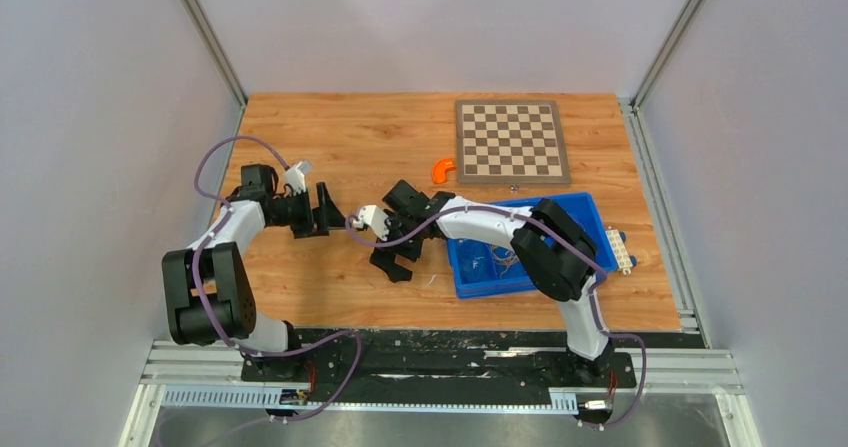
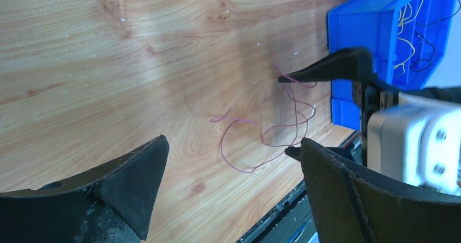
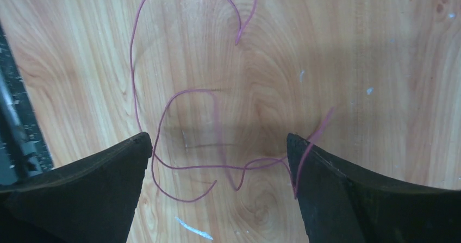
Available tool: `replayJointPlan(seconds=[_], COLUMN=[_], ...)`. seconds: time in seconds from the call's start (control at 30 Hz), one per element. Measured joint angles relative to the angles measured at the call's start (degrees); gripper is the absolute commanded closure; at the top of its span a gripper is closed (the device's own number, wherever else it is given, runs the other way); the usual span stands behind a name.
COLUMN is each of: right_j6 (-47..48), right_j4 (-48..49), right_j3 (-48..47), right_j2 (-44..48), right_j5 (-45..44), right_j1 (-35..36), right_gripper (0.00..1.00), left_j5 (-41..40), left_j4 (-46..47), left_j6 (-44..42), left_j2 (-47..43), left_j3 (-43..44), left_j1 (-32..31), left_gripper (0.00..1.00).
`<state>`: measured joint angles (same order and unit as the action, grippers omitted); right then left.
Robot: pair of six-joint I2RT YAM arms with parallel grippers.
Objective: Untangle the cables
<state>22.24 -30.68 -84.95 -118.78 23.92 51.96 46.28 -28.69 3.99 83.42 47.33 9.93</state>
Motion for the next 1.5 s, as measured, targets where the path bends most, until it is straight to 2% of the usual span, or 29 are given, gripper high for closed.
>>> replayJointPlan(seconds=[0.1,0.23,0.37,0.4,0.43,0.6,0.73,0.93,1.1,1.5], right_j6=[2.23,3.78,3.65,3.58,3.69,3.82,3.69,2.43,1.62,1.62], right_j4=[3.06,6.78,8.79,9.2,9.25,6.64,3.06,-0.35,-1.86,-9.79], right_j3=[3.3,6.43,8.52,9.01,9.42,11.17,9.46,-2.43,-7.78,-11.43], right_j2=[1.73,3.08,4.26,4.59,4.94,8.11,14.32,26.69,35.69,49.42], right_j5=[-5.33,-9.88,-10.64,-11.15,-11.47,-12.61,-10.64,-4.85,-2.8,-2.4], right_j1=[2.25,4.17,5.01,5.14,5.27,4.52,1.01,-8.92,-17.49,-35.19], right_gripper=[0.09,0.45,0.8,0.93,0.99,1.0,1.0,1.0,1.0,1.0], left_j5=[-0.02,-0.04,-0.13,-0.24,-0.33,-0.33,-0.26,0.07,0.39,1.51], left_j4=[0.63,1.46,1.75,1.75,1.75,1.73,1.7,1.66,1.4,1.11], left_j6=[1.07,2.69,3.54,3.56,3.56,3.54,3.56,3.56,3.52,3.39], left_j2=[0.0,0.07,0.2,0.2,0.17,0.07,-0.85,-3.82,-5.79,-6.6], left_j3=[0.0,-0.02,-0.02,-0.02,-0.02,-0.02,-0.02,-0.02,-0.02,0.0], left_j1=[0.63,2.95,5.03,5.29,5.49,5.53,5.53,5.53,5.53,5.53], left_gripper=[0.01,0.02,0.02,0.03,0.03,0.03,0.02,0.02,0.01,0.0])
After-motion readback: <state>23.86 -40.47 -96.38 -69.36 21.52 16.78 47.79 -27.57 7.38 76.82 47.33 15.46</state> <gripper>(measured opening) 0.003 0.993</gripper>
